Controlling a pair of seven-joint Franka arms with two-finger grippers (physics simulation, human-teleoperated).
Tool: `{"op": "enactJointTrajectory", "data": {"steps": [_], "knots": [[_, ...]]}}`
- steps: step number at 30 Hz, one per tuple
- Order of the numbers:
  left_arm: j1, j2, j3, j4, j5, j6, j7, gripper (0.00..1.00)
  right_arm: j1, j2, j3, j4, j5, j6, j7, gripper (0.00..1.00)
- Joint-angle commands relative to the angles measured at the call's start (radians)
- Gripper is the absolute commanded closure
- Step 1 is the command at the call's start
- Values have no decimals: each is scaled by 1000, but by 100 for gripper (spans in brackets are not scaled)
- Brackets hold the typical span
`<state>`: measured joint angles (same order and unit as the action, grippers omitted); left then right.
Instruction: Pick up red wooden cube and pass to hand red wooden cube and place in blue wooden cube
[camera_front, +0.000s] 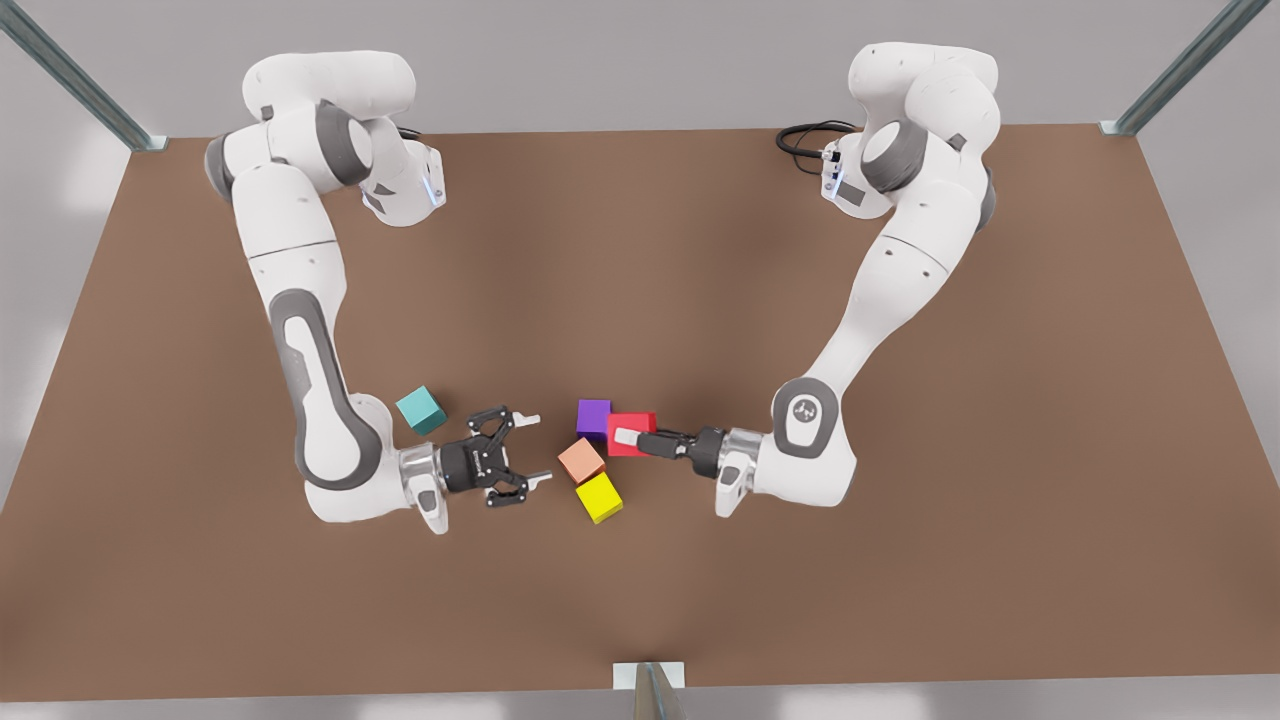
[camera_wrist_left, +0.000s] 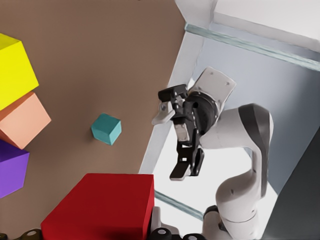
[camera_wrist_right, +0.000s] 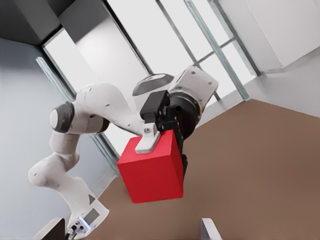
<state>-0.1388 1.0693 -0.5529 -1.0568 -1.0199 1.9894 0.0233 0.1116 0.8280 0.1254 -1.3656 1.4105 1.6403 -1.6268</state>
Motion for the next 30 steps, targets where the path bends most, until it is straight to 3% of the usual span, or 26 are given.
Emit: {"op": "enactJointTrajectory", "data": {"steps": [1,6,17,30], "knots": [[-2,0,-1,0,-28,38,405,35,14,-23,0,-29,44,98,-482,0],[-5,1,-2,-15,-52,58,434,35,74,-15,0,-27,108,211,-481,0],[-13,3,-2,-15,-68,75,435,35,68,-20,66,-43,124,199,-484,0],[-35,4,-2,-15,-101,118,448,35,66,-13,86,-52,124,199,-496,0]]}}
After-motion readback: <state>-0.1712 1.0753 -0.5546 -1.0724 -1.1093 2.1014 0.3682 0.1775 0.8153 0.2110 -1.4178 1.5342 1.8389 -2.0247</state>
